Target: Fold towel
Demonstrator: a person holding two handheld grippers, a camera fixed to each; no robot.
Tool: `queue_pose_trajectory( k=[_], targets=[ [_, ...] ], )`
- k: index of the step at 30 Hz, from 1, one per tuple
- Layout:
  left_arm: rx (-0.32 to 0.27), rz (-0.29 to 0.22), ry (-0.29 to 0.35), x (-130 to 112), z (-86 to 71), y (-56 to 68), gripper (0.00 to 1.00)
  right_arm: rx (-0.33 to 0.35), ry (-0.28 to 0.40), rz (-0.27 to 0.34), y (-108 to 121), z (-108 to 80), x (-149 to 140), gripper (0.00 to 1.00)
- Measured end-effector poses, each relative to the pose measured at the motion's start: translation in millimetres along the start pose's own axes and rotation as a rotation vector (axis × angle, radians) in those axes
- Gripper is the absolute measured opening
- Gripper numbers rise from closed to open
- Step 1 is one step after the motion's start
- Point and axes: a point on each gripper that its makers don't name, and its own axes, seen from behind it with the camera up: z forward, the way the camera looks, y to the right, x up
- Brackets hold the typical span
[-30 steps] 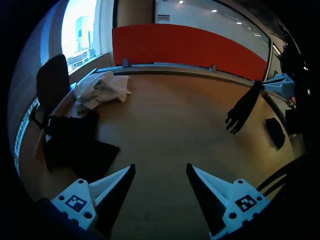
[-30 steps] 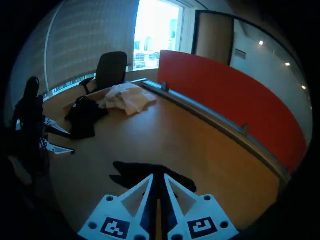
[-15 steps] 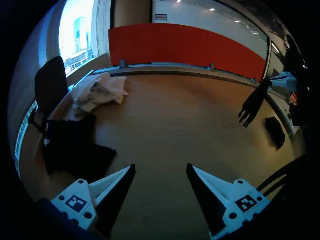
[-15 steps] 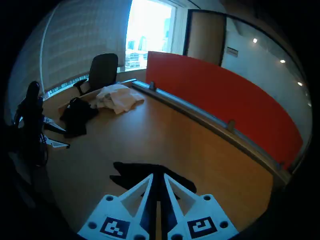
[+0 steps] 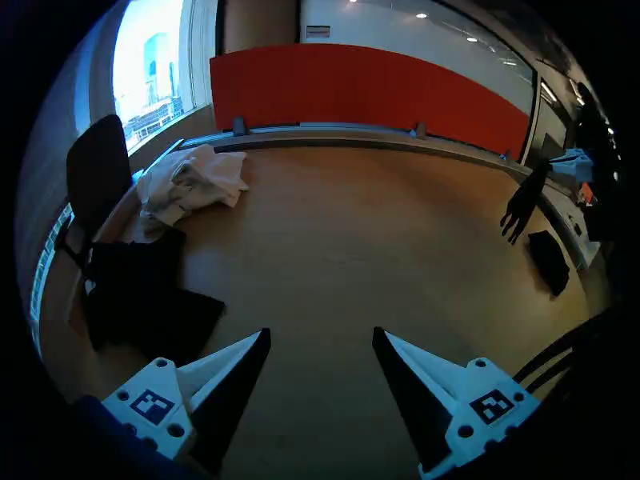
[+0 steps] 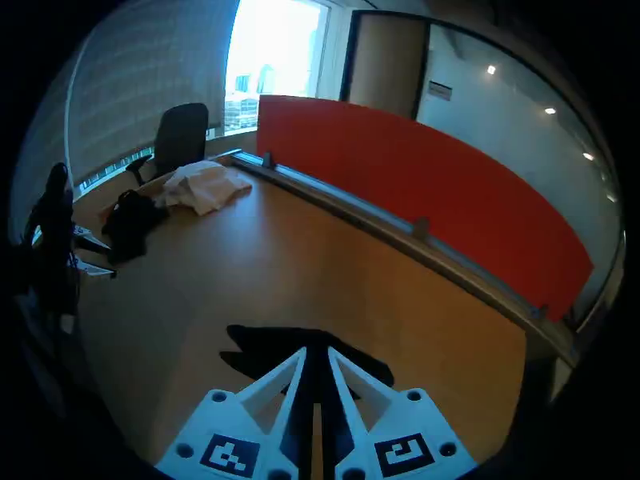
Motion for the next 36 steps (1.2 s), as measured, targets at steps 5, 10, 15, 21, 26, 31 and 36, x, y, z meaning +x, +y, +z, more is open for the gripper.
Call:
queue_pose_trajectory(
  k=[5,10,15,21,26,31,36],
  targets=[
    [0.005,0.004,-0.007,0.1,0.3,2.5,0.94,-0.03,-0.012,0.015,29.3,-7.9,-13.5,0.06],
    [0.008,0.008,-0.012,2.2,0.4,5.2,0.94,-0.055,-0.028,0.038,59.2,-15.4,-29.1,0.06],
    [0.011,0.022,-0.016,5.6,1.8,8.8,0.94,-0.08,-0.054,0.054,87.5,-22.0,-47.5,0.06],
    [0.01,0.033,-0.023,7.8,4.5,15.1,0.94,-0.102,-0.078,0.068,113.5,-28.2,-65.9,0.06],
    [0.007,0.038,-0.026,11.1,7.1,20.8,0.94,-0.118,-0.084,0.086,130.8,-31.4,-73.4,0.06],
    [0.004,0.045,-0.027,14.6,9.3,25.6,0.94,-0.125,-0.084,0.105,141.8,-33.6,-77.6,0.06],
    [0.002,0.049,-0.029,16.4,10.7,28.6,0.94,-0.128,-0.092,0.112,146.0,-36.7,-83.7,0.06]
  ],
)
